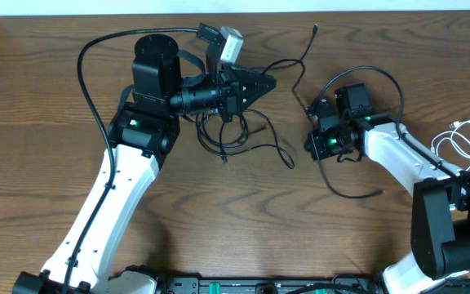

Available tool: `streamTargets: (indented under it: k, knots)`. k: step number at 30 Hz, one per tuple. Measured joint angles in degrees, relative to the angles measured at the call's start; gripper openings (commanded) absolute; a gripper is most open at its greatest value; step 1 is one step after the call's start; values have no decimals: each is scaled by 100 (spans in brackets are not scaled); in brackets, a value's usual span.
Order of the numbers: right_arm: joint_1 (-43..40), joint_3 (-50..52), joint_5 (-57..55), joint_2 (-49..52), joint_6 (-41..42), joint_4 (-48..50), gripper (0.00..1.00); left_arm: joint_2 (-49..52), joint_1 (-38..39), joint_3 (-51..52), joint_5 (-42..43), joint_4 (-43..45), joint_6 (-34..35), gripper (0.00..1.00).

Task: Untangle cables
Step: 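Bring both grippers together over the black cables to grasp them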

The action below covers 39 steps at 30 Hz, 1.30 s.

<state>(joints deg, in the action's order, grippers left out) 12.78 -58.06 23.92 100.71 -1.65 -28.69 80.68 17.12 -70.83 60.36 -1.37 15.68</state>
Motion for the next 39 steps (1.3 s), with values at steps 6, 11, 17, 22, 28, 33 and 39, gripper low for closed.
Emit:
streamTargets:
  k: [6,11,17,22,28,33,39]
  knots:
    - [-160,-221,358,-142,564,-17,1,138,389,-2,-857,-363,85,8]
    - [-573,-584,413,-905,1054,-9,1,555,968,0,-1497,-122,138,8]
    - [-750,-632,457,-1585,1202,-81,1,997,1419,9,-1952,1069,859,8]
    - [-931,-632,461,-1991,1276,-238,2,1172,1685,9,-2610,1506,1620,8]
    - [-962,-632,883,-2350,944,-470,10,1185,1705,9,-3012,1532,2024,8]
    - [-960,-632,1482,-2347,579,-459,12,1189,1700,9,-3064,1818,2479,8]
    - [-955,-632,1661,-2347,350,-291,15,1191,1567,9,-2852,2286,3576,8]
